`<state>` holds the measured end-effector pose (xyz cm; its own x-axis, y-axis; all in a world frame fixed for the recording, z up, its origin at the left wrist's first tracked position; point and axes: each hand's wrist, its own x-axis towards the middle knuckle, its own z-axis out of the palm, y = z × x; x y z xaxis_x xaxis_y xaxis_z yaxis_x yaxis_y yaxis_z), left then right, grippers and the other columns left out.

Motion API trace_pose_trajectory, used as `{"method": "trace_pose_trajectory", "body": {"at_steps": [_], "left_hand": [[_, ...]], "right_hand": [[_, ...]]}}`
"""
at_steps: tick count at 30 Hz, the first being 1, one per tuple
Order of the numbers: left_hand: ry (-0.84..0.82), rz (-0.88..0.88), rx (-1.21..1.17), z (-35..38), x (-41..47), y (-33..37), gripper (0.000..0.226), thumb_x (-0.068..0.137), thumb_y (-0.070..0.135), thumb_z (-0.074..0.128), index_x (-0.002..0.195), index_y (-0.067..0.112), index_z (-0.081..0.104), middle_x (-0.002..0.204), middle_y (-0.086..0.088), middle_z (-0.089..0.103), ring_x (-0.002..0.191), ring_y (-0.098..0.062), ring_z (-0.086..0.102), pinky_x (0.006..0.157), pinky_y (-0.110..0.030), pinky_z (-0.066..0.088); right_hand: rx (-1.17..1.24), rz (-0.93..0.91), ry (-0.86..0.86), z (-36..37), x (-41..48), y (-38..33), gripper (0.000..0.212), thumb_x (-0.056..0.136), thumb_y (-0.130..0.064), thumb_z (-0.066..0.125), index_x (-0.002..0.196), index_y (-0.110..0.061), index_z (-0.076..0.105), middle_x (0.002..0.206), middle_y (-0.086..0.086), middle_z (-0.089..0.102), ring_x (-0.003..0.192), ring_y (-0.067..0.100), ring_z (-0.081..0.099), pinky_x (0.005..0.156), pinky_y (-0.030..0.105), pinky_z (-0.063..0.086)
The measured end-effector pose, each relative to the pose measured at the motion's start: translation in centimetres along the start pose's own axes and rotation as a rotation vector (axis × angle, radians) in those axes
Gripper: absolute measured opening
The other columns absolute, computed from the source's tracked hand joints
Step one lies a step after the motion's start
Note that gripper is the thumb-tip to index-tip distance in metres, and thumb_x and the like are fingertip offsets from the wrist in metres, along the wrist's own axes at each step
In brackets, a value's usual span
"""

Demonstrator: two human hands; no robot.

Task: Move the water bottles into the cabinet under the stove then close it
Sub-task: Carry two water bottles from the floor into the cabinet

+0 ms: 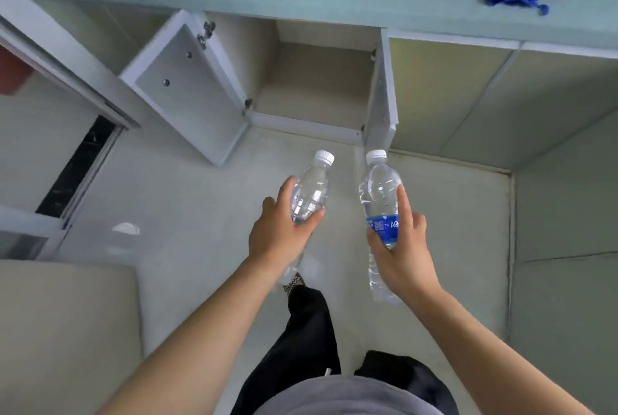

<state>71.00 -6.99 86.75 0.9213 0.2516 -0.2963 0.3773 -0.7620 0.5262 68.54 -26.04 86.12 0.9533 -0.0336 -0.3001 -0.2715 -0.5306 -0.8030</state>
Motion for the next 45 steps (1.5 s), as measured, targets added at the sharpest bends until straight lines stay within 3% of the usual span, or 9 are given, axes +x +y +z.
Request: {"method": "trace_pose_trajectory", "body": {"at_steps": [5, 11, 19, 27, 36, 42, 45], "left_hand": [[0.031, -0.016, -0.018, -4.8, 7.1, -3.9, 0.071, 0.080, 0.062, 0.053, 0.139, 0.042, 0.019, 0.113, -0.004, 0.047, 0.096, -0.030, 0.058, 0.077, -0.035, 0.046], [0.088, -0.016, 0.016, -9.0, 15.3, -5.5, 0.069, 0.080, 0.060, 0.054, 0.138, 0.039, 0.022, 0.112, -0.004, 0.048, 0.092, -0.030, 0.060, 0.068, -0.031, 0.041], [0.102, -0.005, -0.030, -11.3, 28.0, -4.8, 0.072, 0.077, 0.063, 0.056, 0.137, 0.039, 0.024, 0.120, -0.003, 0.053, 0.104, -0.026, 0.058, 0.077, -0.032, 0.043], [0.100, -0.058, -0.071, -12.2, 39.0, -5.1, 0.072, 0.077, 0.062, 0.056, 0.138, 0.037, 0.026, 0.121, 0.001, 0.055, 0.107, -0.022, 0.056, 0.079, -0.033, 0.044], [0.000, -0.096, -0.036, -7.4, 50.7, -10.6, 0.074, 0.079, 0.064, 0.053, 0.140, 0.038, 0.021, 0.127, 0.000, 0.054, 0.111, -0.025, 0.056, 0.082, -0.034, 0.042], [-0.052, -0.032, -0.022, 1.0, 61.4, -16.8, 0.075, 0.081, 0.064, 0.049, 0.142, 0.037, 0.016, 0.133, -0.003, 0.052, 0.115, -0.027, 0.054, 0.086, -0.037, 0.042], [-0.047, -0.020, -0.072, 6.4, 67.4, -20.2, 0.074, 0.079, 0.067, 0.047, 0.140, 0.041, 0.015, 0.132, 0.000, 0.053, 0.115, -0.027, 0.054, 0.089, -0.038, 0.044]], "right_hand": [[-0.028, -0.043, -0.047, 5.6, 5.9, -5.9, 0.081, 0.091, -0.028, 0.054, 0.144, -0.045, -0.004, 0.116, -0.003, 0.032, 0.076, 0.005, 0.053, 0.060, 0.019, 0.044], [-0.053, -0.083, -0.078, 8.8, 12.8, -11.2, 0.080, 0.091, -0.029, 0.054, 0.143, -0.046, -0.005, 0.115, -0.005, 0.032, 0.079, 0.007, 0.054, 0.063, 0.021, 0.049], [-0.102, -0.090, -0.133, 10.9, 26.1, -15.5, 0.079, 0.091, -0.030, 0.052, 0.143, -0.046, -0.006, 0.114, -0.006, 0.030, 0.082, 0.011, 0.055, 0.068, 0.025, 0.051], [-0.166, -0.088, -0.256, 12.9, 38.1, -18.3, 0.080, 0.092, -0.031, 0.051, 0.142, -0.046, -0.009, 0.115, -0.010, 0.027, 0.079, 0.003, 0.053, 0.053, 0.010, 0.038], [-0.246, 0.010, -0.300, 20.1, 48.0, -14.5, 0.077, 0.091, -0.034, 0.051, 0.142, -0.046, -0.006, 0.130, -0.003, 0.032, 0.091, 0.013, 0.057, 0.063, 0.017, 0.048], [-0.301, 0.003, -0.253, 28.2, 57.2, -6.9, 0.077, 0.092, -0.035, 0.050, 0.144, -0.043, -0.007, 0.123, -0.003, 0.036, 0.082, 0.008, 0.053, 0.059, 0.017, 0.044], [-0.318, -0.029, -0.216, 33.0, 62.8, -1.4, 0.078, 0.090, -0.035, 0.052, 0.145, -0.040, -0.004, 0.119, -0.001, 0.039, 0.082, 0.014, 0.058, 0.068, 0.024, 0.049]]}}
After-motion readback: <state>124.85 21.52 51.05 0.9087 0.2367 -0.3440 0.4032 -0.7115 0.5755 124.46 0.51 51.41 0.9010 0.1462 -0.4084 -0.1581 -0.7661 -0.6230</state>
